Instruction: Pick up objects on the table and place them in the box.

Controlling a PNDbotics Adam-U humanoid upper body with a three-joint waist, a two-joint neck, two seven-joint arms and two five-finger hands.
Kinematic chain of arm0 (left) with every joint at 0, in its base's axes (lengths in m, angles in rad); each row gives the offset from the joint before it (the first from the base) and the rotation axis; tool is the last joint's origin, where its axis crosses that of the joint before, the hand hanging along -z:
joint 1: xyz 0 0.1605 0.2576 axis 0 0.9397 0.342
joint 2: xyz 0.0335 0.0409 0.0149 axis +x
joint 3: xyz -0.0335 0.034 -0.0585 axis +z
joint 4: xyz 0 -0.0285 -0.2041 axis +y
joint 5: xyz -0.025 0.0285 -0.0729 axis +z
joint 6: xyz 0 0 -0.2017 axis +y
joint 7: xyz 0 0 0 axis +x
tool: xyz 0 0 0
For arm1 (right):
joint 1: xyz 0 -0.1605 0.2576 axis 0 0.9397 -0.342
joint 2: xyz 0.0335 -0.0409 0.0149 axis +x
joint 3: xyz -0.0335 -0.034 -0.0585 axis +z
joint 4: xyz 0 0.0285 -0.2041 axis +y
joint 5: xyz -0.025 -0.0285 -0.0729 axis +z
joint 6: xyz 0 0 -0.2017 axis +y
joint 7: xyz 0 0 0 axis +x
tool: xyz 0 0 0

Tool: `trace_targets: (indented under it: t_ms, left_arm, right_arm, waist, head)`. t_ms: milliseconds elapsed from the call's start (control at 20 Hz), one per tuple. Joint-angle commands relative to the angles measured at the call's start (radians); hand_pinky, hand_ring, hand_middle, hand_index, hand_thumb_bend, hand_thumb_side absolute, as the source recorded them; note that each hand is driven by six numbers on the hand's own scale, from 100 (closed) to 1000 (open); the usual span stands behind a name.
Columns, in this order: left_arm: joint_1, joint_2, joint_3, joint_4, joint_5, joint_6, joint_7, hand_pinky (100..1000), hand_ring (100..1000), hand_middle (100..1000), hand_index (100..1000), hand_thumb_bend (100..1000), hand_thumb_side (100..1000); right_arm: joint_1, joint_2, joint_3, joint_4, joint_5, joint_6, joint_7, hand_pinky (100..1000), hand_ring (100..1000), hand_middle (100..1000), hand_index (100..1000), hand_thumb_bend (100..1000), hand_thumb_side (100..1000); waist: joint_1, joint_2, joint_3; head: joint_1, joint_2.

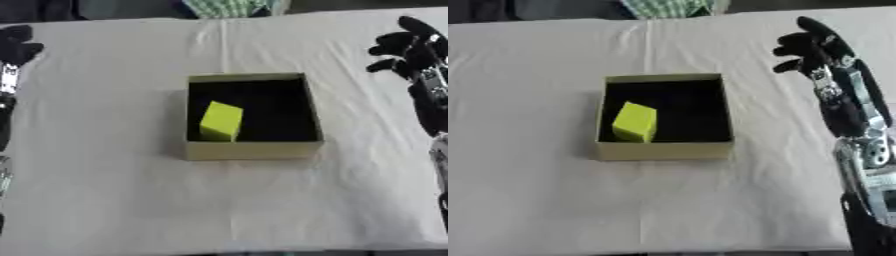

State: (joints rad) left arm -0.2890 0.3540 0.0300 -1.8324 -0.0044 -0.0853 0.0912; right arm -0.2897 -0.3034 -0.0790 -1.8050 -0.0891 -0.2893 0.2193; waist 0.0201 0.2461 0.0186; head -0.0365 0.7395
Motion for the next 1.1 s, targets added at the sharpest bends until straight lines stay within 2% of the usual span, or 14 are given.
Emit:
trace_targets:
  t_ms: [50,700,1100]
  left_arm:
    - [-0.006,0.006,0.011,-0.008,0.0,-0.002,-0.002,884,767,788,757,284,748]
    - [-0.007,-0.003,0.009,-0.009,0.004,0.004,0.001,883,764,784,754,286,744]
    - [-0.006,-0.007,0.007,-0.01,0.004,0.004,-0.003,883,764,784,754,288,744]
  right_arm:
    - [-0.009,-0.01,-0.003,-0.013,0.008,0.001,-0.001,637,749,725,927,100,736]
    - [-0.005,-0.009,-0.002,-0.01,0.012,0.002,-0.001,635,748,722,926,100,734]
    - [-0.007,-0.009,-0.002,-0.009,0.011,0.004,-0.001,634,747,721,925,100,731]
  waist:
    - [0.0,-0.015,-0.002]
    - [-0.001,-0.025,0.008]
    - [0.005,-0.03,0.004]
  head:
    - [0.003,0.012]
    - [0.007,0.012]
    - [0.001,0.0]
